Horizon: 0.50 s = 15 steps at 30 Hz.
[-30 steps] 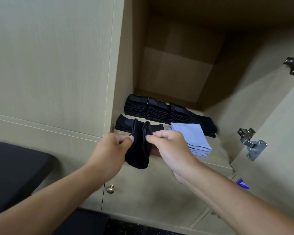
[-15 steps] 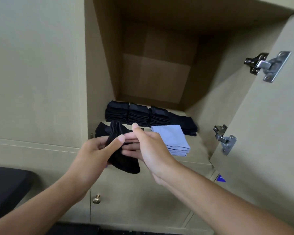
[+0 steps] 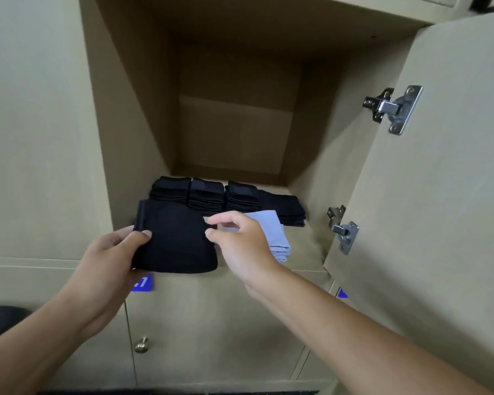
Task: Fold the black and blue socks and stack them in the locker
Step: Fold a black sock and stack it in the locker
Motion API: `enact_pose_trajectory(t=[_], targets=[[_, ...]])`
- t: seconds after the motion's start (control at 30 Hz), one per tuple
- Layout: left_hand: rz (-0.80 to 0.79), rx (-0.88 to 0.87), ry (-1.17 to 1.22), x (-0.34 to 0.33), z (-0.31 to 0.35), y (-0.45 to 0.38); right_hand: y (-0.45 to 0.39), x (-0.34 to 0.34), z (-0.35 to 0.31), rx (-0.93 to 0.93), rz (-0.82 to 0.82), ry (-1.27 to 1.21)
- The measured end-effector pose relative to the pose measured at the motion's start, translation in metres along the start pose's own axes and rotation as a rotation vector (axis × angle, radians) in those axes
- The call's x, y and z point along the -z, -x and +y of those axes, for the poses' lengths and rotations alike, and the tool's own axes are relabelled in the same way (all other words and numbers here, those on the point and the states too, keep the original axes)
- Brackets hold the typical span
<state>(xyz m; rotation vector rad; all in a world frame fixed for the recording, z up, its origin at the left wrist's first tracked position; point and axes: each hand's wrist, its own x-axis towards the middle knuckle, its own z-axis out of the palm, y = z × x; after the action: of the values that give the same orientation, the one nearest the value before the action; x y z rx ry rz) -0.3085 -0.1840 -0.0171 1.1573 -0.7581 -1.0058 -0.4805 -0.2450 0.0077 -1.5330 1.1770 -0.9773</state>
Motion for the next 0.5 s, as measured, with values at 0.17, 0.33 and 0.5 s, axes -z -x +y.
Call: enact_pose_trajectory(t=[0.17,0.33,0.5], targets=[[-0.057,0.014,0.036,-0.007,0.003,0.004,-0.006,0.004,0.005,-0.125,-0.197,-0.14],[-0.048,0.042,0.073,-0.008,0.005,0.005,-0.01,0.003,0.009,-0.052,-0.141,-0.129],[-0.037,0.023,-0.151,-0.005,0.003,0.002,-0.011,0.012,0.011,0.082,-0.08,-0.013]])
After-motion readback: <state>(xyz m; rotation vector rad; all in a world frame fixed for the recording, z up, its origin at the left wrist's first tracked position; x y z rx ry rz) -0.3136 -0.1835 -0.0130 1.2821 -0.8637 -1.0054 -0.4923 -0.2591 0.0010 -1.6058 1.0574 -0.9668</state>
